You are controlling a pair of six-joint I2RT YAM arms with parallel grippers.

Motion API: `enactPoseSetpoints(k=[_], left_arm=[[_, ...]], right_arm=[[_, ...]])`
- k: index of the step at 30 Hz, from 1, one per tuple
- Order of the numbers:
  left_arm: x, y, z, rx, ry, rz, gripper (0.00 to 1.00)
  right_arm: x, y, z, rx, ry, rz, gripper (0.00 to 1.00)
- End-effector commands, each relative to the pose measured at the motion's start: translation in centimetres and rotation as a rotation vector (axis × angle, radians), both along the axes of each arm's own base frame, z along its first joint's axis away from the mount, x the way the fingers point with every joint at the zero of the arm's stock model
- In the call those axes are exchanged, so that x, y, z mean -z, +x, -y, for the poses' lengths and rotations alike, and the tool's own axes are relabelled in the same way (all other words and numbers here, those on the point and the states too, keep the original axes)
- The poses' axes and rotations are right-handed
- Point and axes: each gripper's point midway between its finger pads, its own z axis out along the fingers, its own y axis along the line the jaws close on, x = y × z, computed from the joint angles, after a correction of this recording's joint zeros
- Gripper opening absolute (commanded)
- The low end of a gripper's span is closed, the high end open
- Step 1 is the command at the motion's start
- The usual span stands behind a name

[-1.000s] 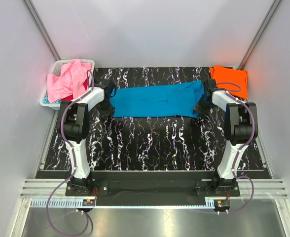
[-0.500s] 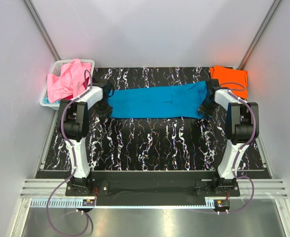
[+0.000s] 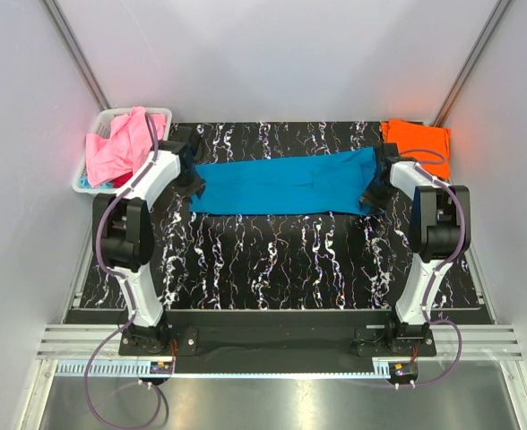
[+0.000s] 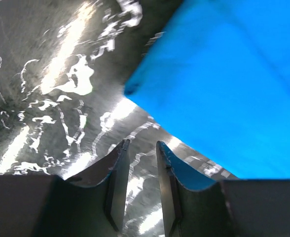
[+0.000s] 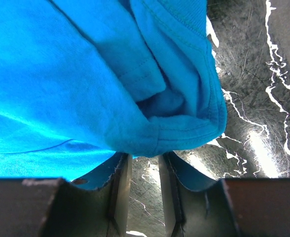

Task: Fold and stack the t-shirts
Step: Fold the tshirt

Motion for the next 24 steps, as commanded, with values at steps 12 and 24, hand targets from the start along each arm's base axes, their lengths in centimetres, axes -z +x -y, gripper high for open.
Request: enactPoseSetpoints(k=[12,24], left_arm=[[2.3,2.2,2.5,0.063,-0.041,-0.023,0.33],[6.9,-0.7,-0.8,-0.003,0.124,-0.146,0.31]], right_arm=[[-0.5,0.8,0.1,-0.018,0.002,0.009,0.34],[1.0,0.4,0.1,-0.017,0.003,-0.028,0.34]])
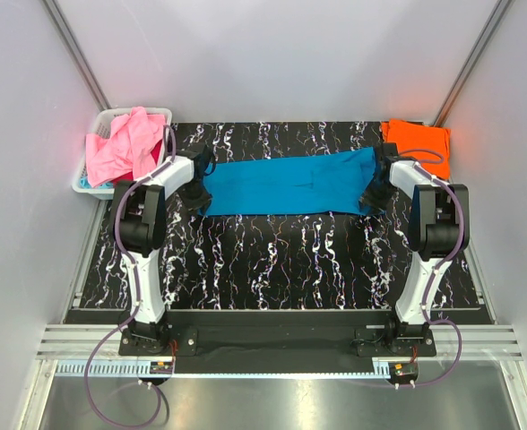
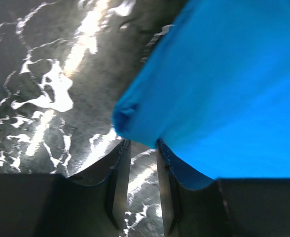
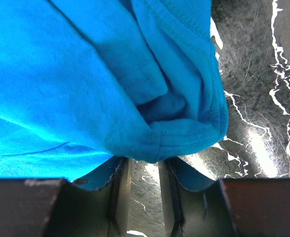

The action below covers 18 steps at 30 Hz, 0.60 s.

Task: Fold and stack the t-shirts
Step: Fold the tshirt

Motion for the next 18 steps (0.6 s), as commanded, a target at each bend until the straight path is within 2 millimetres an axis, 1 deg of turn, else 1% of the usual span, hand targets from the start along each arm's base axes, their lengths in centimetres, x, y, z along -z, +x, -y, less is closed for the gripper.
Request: enactPoseSetpoints(k=[1,4,9,13,15,16,18], left_arm=[[1.2,-0.4,-1.5,-0.023,0.084,-0.025,0.31],[1.8,-0.7,-1.7,-0.025,0.102,-0.057,0.31],[1.5,-1.3,-2.6,-0.034,0.145,-0.076,0.31],[1.6,-2.2,-2.5,-0.030,0.138,-0.109,0.31],[1.6,-2.6,-2.4,-0.022,0.133,-0.120,0.31],[1.8,-3.2,-2.6,-0.022,0.136,-0.134,0.31],[1.6,-3.7,-2.6,-0.019,0.137,-0.138,0.30]], right_arm=[[0.8,0.3,1.3,0.022,-0.002,-0.017,0.34],[0.9,0.2,1.8,0.034,-0.013,-0.022,0.33],[0.6,0.1,3.4,0.065,-0.046,-0.028,0.33],[0.2,0.6,4.3,0.080,-0.057,-0.027,0.31],[-0.1,1.0,4.5,0.082,-0.059,-0.026,0.31],[-0.3,1.2,4.6,0.087,-0.060,-0.022,0.30],[-0.4,1.4,4.5,0.084,-0.054,-0.021,0.29]])
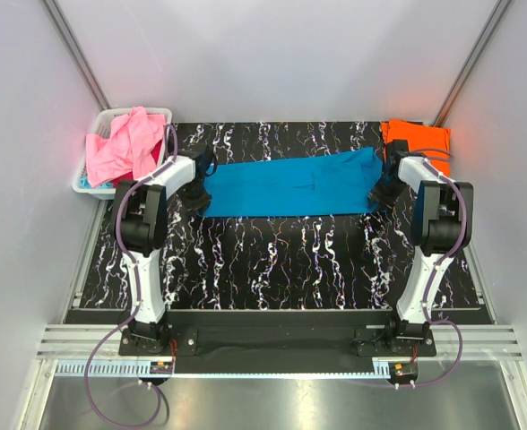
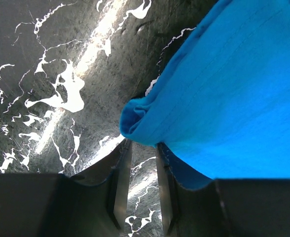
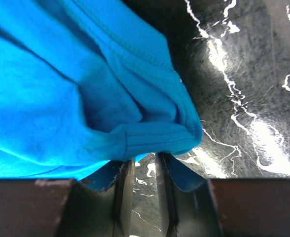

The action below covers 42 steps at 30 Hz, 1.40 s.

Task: Fold and stack the t-shirts
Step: Fold the tshirt

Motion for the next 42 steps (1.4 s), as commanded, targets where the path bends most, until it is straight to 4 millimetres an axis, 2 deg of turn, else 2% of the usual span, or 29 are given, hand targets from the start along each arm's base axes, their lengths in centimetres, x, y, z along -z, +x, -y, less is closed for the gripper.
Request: enactPoseSetpoints(k=[1,6,9,10,11,13,17,20,21,25,26,27,29,31,32,33,34,36,37,42], left_arm=[[1.2,-3.5,-2.0,-0.008,0.086,-0.116,0.30],[-0.1,-4.6,-2.3,-0.010,0.088,-0.102,0.29],[-2.5,-4.2,-2.2,-0.011,0.068,-0.038,0.30],[-3.9,-3.9,-1.9,-0.012,0.046,0.003,0.30],[-4.6,-3.7,-1.7,-0.007,0.034,0.024,0.30],[-6.8,-3.2,-1.1,0.015,-0.004,0.086,0.30],[-10.0,-3.2,-0.4,0.054,-0.042,0.171,0.32],[-11.7,-2.9,0.9,0.139,-0.097,0.238,0.35],[-12.0,-2.1,1.6,0.195,-0.119,0.277,0.36],[-11.2,-1.2,5.1,0.321,-0.275,0.281,0.38],[-11.5,-0.6,5.8,0.338,-0.308,0.288,0.38],[-10.3,0.0,6.3,0.349,-0.323,0.265,0.38],[-10.3,1.3,7.5,0.372,-0.370,0.279,0.38],[-9.2,2.8,8.3,0.386,-0.397,0.272,0.38],[-8.9,3.5,8.5,0.392,-0.406,0.274,0.39],[-9.9,5.1,9.0,0.404,-0.414,0.314,0.39],[-8.2,5.8,9.0,0.394,-0.414,0.282,0.39],[-8.6,7.9,9.6,0.403,-0.427,0.312,0.39],[-7.5,8.3,9.8,0.403,-0.430,0.292,0.39],[-6.1,9.6,9.0,0.397,-0.382,0.288,0.39]], right_arm=[[-0.5,0.5,1.8,0.020,-0.063,-0.005,0.29],[-1.7,0.4,1.8,0.021,-0.060,0.014,0.27],[-3.4,0.0,2.1,0.021,-0.082,0.041,0.27],[-3.7,-0.4,2.1,0.021,-0.087,0.042,0.27],[-4.9,-0.4,2.2,0.022,-0.092,0.072,0.27],[-6.0,-0.7,2.0,0.020,-0.089,0.091,0.27],[-9.4,-1.0,1.4,0.013,-0.058,0.170,0.28],[-10.9,-1.3,0.3,-0.003,-0.011,0.212,0.30],[-11.3,-1.3,0.1,-0.009,-0.001,0.222,0.31],[-11.6,-1.2,-2.2,-0.087,0.098,0.253,0.37],[-11.5,-1.3,-3.1,-0.115,0.142,0.264,0.39],[-11.4,-1.2,-3.6,-0.132,0.165,0.276,0.41],[-11.0,-1.3,-4.6,-0.160,0.211,0.301,0.44],[-10.6,-1.3,-5.3,-0.182,0.235,0.326,0.47],[-10.5,-1.2,-5.6,-0.187,0.253,0.332,0.48],[-10.4,-1.1,-5.9,-0.196,0.261,0.336,0.51],[-10.1,-0.9,-6.0,-0.200,0.265,0.346,0.52],[-9.7,-0.5,-6.6,-0.214,0.299,0.351,0.56],[-9.6,0.0,-6.7,-0.221,0.312,0.367,0.56],[-9.3,1.2,-8.3,-0.232,0.411,0.392,0.56]])
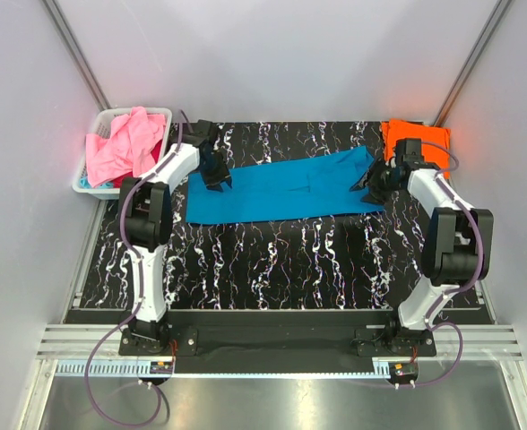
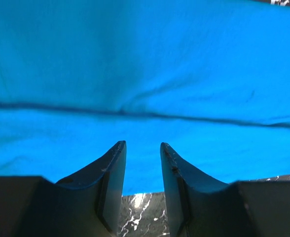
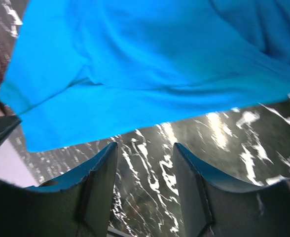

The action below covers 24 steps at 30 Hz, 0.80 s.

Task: Fold and stack the t-shirts
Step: Fold the tshirt

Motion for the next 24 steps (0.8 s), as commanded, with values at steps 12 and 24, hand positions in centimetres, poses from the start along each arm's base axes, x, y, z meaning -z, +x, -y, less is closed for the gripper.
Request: enactPoseSetpoints(k=[12,24], left_arm=[[0.7,3.3,-2.5,-0.021,0.038,0.049,0.40],[2.8,1.3,-3.9,-0.061,0.106,-0.051,0.40]], right_arm=[[3.5,3.3,-1.5,-0.009,0.078,-0.012,0.53],[6.2,5.0,0.2,0.044,-0.012,-0.100,0.49]])
